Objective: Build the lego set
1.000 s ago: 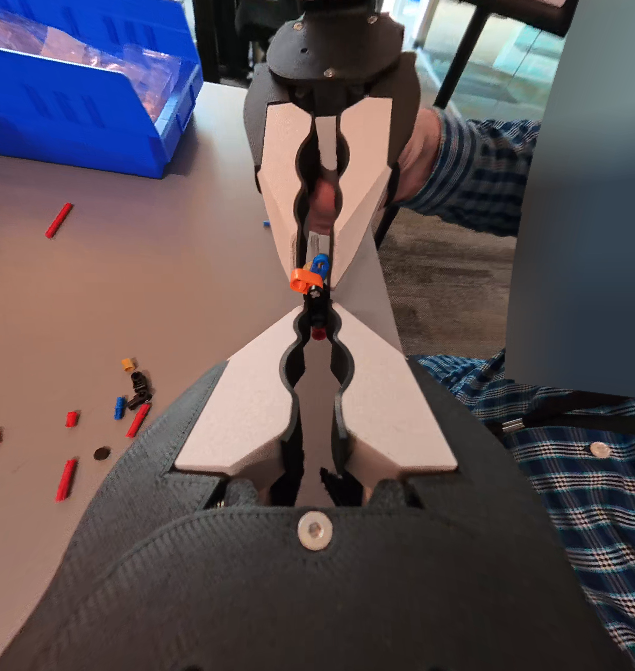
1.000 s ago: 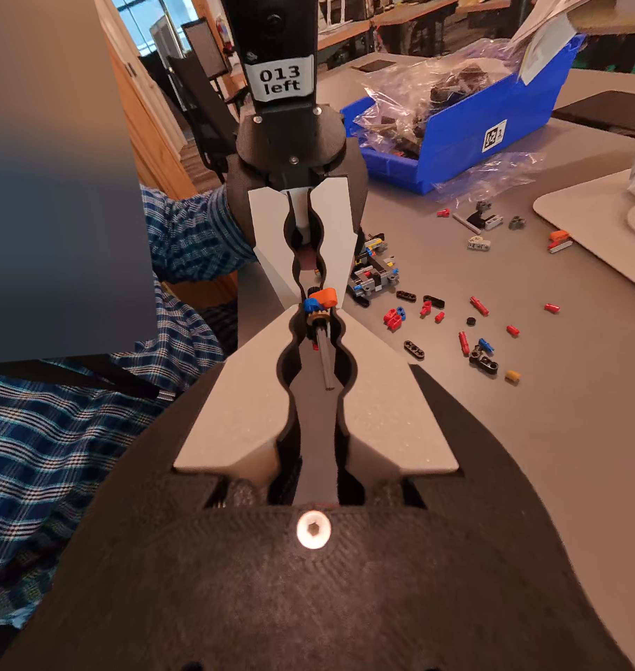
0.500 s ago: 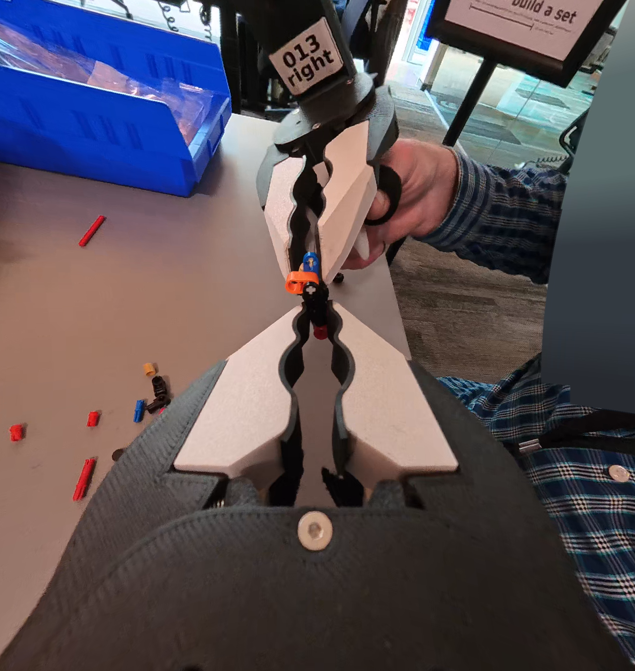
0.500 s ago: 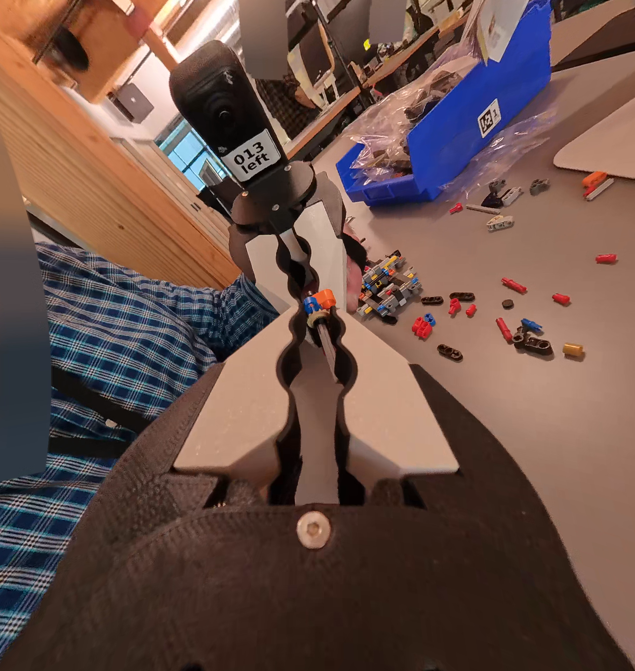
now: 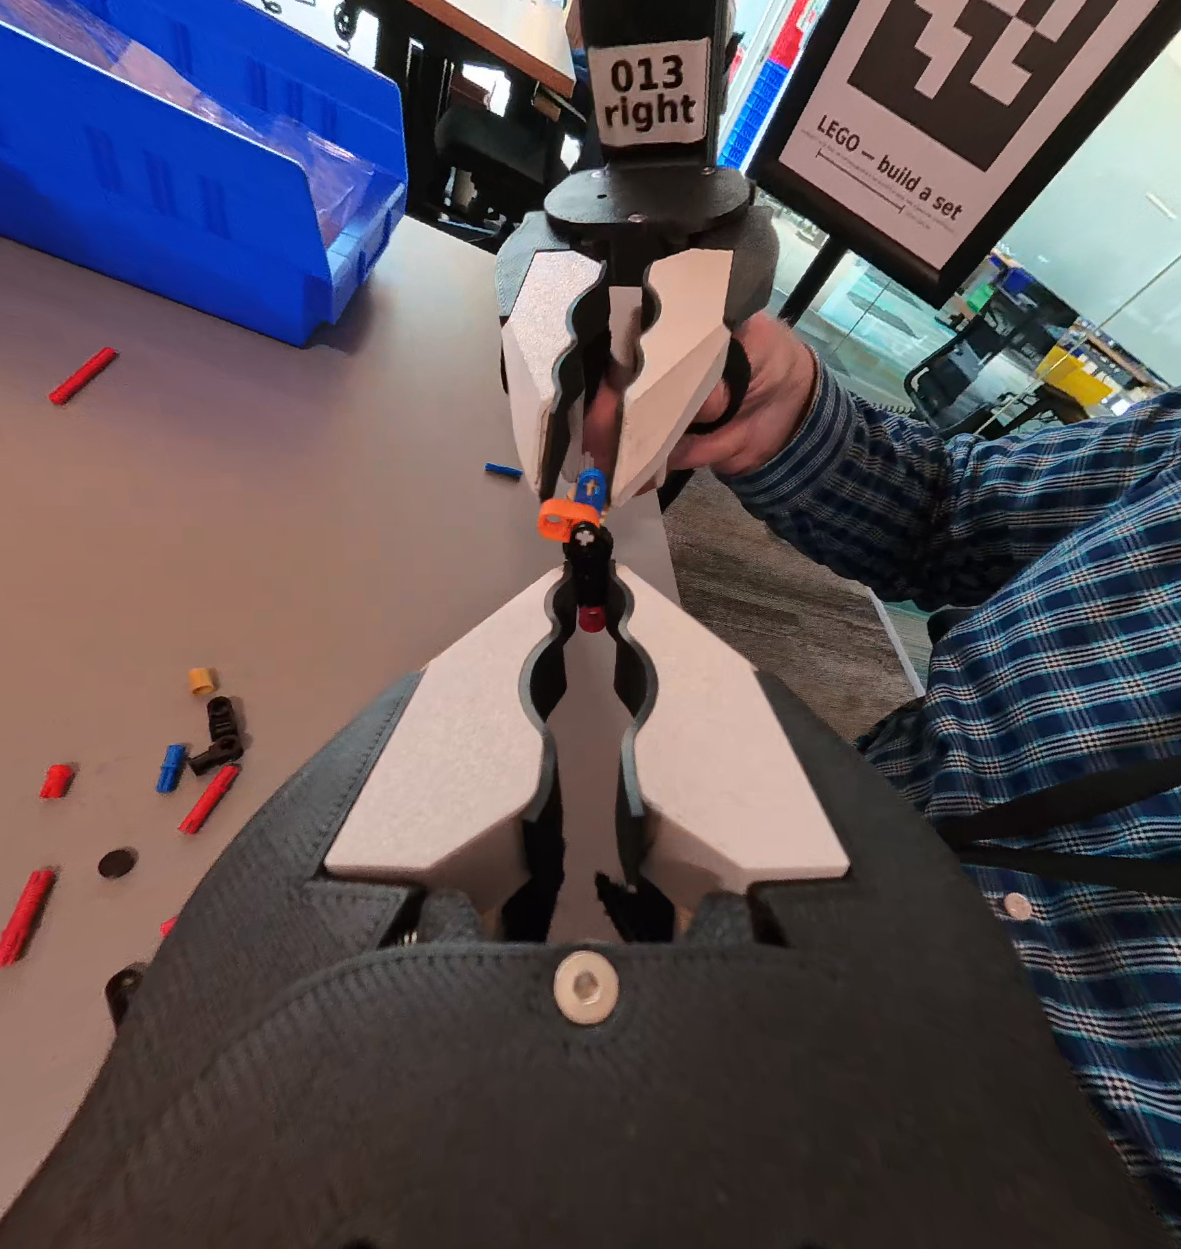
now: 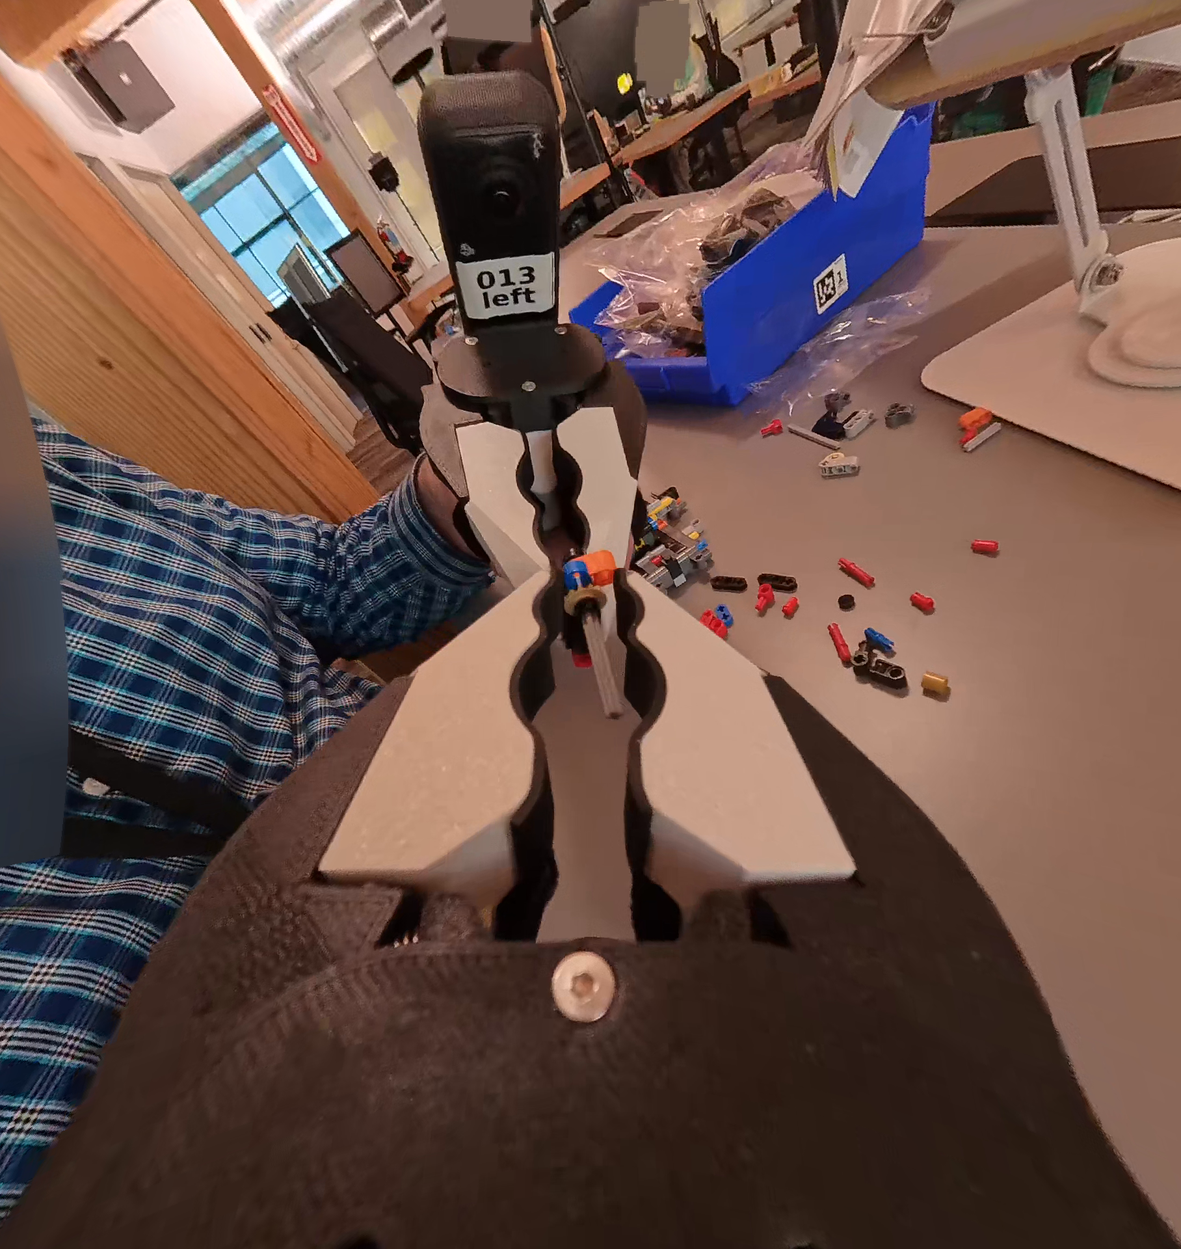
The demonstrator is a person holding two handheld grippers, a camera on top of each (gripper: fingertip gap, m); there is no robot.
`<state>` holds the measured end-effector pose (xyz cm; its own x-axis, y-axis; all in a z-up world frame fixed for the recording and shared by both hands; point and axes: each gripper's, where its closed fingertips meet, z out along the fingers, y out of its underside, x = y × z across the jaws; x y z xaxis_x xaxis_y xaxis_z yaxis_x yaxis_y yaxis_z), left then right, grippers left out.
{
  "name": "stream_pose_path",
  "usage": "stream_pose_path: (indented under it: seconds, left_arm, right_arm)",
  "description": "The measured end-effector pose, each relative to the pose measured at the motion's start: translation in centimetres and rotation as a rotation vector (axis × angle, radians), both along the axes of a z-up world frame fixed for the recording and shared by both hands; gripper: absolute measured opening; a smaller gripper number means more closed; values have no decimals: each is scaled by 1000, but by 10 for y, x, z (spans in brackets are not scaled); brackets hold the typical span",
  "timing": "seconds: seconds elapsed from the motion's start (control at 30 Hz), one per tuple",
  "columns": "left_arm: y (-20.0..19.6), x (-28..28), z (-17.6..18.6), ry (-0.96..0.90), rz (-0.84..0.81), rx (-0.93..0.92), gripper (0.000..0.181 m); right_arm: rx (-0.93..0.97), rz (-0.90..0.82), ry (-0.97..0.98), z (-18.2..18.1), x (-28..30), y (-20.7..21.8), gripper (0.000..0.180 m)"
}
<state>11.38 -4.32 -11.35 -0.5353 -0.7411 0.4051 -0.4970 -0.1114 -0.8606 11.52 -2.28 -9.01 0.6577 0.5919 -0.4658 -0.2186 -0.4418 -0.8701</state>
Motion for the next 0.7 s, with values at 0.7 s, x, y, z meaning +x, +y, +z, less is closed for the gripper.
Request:
stream_pose_path:
  seconds: [0.7]
  left_arm:
    - [14, 8, -6, -100, 27, 320, 8]
  right_arm:
    - [-87, 1, 273, -2, 5, 9, 7]
